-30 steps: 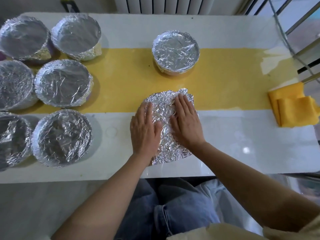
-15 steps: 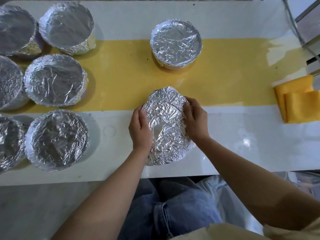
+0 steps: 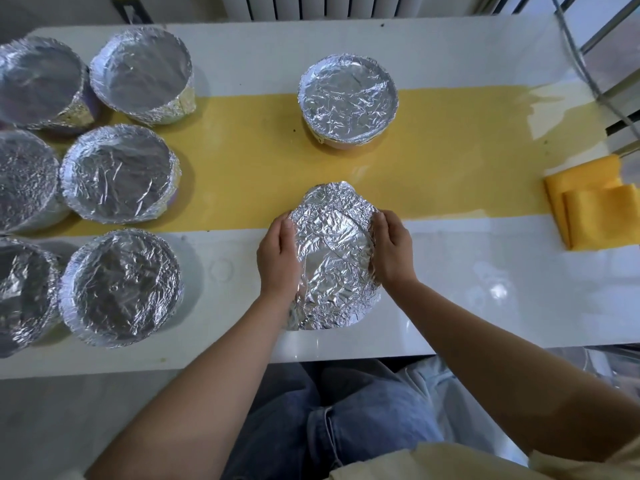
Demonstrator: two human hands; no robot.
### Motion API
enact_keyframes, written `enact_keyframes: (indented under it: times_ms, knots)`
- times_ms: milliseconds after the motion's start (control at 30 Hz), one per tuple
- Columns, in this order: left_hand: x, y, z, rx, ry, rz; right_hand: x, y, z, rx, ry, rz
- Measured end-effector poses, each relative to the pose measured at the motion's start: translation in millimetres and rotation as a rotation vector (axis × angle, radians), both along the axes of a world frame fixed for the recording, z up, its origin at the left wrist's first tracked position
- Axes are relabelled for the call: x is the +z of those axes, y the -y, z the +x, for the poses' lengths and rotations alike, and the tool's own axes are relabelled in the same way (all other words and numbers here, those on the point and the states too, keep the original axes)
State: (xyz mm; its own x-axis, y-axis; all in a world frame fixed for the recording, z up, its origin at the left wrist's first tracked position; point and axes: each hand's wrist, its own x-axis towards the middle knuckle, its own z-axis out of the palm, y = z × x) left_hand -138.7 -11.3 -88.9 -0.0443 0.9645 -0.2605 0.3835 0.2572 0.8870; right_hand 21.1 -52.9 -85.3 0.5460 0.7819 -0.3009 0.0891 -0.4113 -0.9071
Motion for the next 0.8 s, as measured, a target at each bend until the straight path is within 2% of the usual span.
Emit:
enact_keyframes:
  times_ms: [67, 167, 267, 333, 400, 467, 533, 633, 700, 800]
  knots:
    - [0, -15, 0, -0.121, -0.117, 0.042, -1, 7, -5, -0.097, -0.009, -0.014]
    - [3, -32, 6, -0.220, -0.418, 0.181, 5, 20, -14, -0.192, -0.030, -0.021]
    - [7, -25, 16, -0.209, -0.682, 0.238, 10, 30, -21, -0.217, -0.103, -0.064]
    - [11, -9, 20, -0.155, -0.767, 0.285, 8, 31, -16, -0.210, -0.127, -0.121]
    - [13, 6, 22, -0.157, -0.791, 0.335, 7, 29, -6, -0.160, 0.010, -0.113]
    - [12, 16, 22, -0.178, -0.799, 0.365, 10, 21, 8, -0.011, 0.280, 0.052]
    - [13, 22, 22, -0.197, -0.806, 0.369, 12, 5, 20, 0.275, 0.552, 0.214]
    - [11, 27, 24, -0.246, -0.827, 0.396, 10, -19, 25, 0.718, 0.862, 0.321]
    - [8, 26, 26, -0.261, -0.842, 0.374, 0, -25, 23, 0.821, 0.943, 0.298]
    - [2, 26, 26, -0.256, -0.814, 0.313, -9, -28, 22, 0.752, 0.929, 0.275]
